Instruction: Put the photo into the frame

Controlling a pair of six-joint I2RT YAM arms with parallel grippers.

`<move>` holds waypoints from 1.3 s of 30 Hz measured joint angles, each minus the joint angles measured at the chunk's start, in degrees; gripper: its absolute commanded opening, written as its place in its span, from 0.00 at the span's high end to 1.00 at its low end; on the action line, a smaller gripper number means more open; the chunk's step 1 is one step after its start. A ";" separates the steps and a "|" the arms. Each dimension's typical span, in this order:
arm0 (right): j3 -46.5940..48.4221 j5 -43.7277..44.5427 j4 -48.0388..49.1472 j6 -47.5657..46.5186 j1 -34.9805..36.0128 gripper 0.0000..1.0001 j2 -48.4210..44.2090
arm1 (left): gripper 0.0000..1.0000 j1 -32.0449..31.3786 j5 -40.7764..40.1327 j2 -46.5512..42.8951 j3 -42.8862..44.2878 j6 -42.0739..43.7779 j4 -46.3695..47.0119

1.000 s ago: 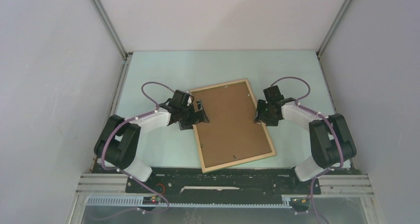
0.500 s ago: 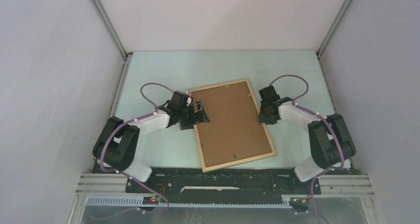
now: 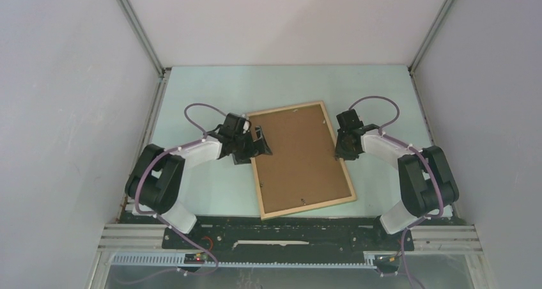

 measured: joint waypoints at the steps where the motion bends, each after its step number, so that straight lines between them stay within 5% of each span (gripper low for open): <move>1: 0.00 -0.22 0.04 -0.22 -0.31 0.95 0.00 | 0.00 0.09 0.04 1.14 1.33 0.00 -0.52; 5: -0.35 -0.70 1.14 -1.01 -1.60 0.59 -0.11 | 0.00 0.39 -0.17 5.86 6.97 0.55 -1.90; 8: -2.01 -2.01 3.74 -1.73 -2.36 0.42 -1.25 | 0.00 0.66 -0.70 9.20 11.52 1.42 -3.63; 16: -7.61 -11.61 10.32 -2.32 -5.11 0.17 -5.44 | 0.00 0.37 -5.38 14.10 23.56 8.61 -12.83; 28: -9.92 -17.27 13.35 -2.08 -7.76 0.16 -7.82 | 0.02 -3.28 -8.28 -6.29 12.17 11.98 -21.09; 39: -9.31 -9.68 10.54 -0.70 -6.19 0.38 -6.23 | 0.04 -5.79 -8.07 -8.13 3.26 7.26 -19.32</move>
